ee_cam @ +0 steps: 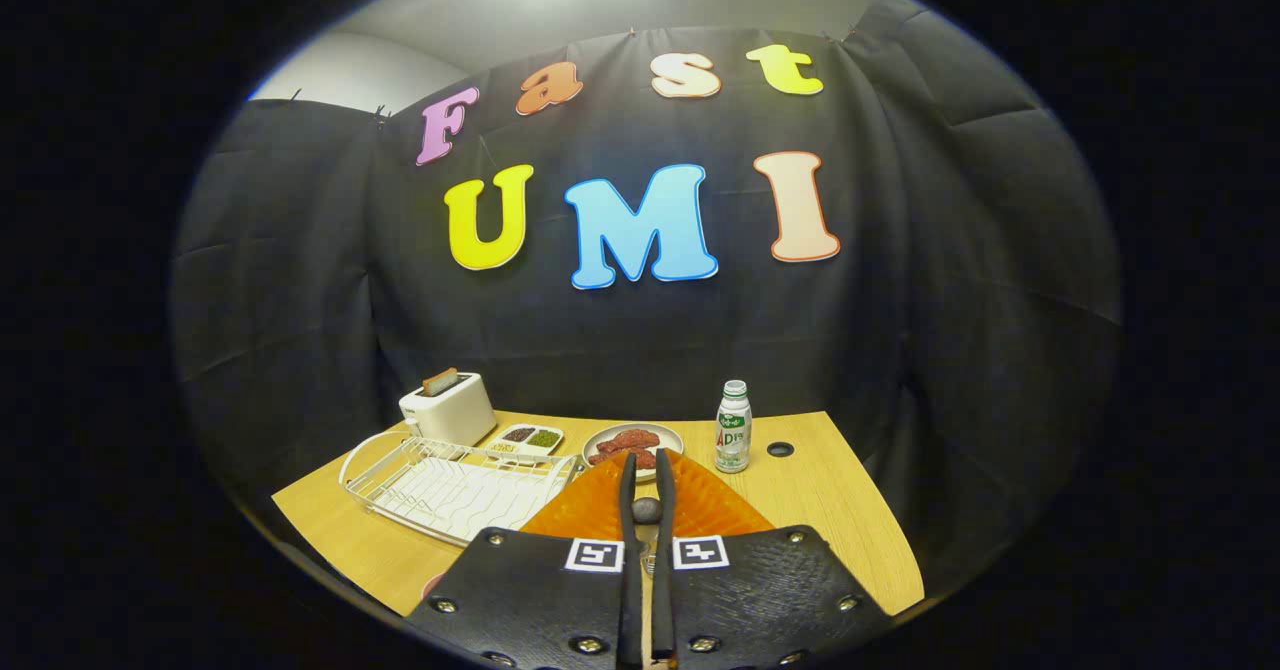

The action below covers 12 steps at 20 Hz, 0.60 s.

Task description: Take the plate from the dish rack, then take the spoon from the basket and place it into the plate.

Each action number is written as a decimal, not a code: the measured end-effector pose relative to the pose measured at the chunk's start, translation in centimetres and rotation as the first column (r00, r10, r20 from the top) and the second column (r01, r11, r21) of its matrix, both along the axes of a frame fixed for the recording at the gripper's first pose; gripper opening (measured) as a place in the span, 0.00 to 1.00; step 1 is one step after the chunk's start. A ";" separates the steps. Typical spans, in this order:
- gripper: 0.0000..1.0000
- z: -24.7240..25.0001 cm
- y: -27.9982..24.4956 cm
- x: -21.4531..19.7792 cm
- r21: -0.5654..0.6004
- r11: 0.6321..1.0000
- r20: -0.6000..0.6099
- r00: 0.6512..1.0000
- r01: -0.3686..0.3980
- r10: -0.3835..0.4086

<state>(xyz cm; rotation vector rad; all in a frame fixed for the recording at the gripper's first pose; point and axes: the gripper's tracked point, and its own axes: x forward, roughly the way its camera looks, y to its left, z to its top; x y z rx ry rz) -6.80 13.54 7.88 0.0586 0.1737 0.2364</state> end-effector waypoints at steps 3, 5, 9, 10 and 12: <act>0.04 -0.4 0.4 -0.8 -0.010 1.000 -0.016 1.000 -0.003 0.003; 0.04 -0.7 0.7 -1.1 -0.011 1.000 -0.027 1.000 -0.007 0.007; 0.04 -1.2 1.8 -1.8 0.004 1.000 -0.045 0.999 -0.020 0.020; 0.04 -1.4 2.2 -2.1 0.009 1.000 -0.052 0.998 -0.026 0.027; 0.04 -2.5 3.2 -2.6 0.007 0.999 -0.073 0.996 -0.042 0.043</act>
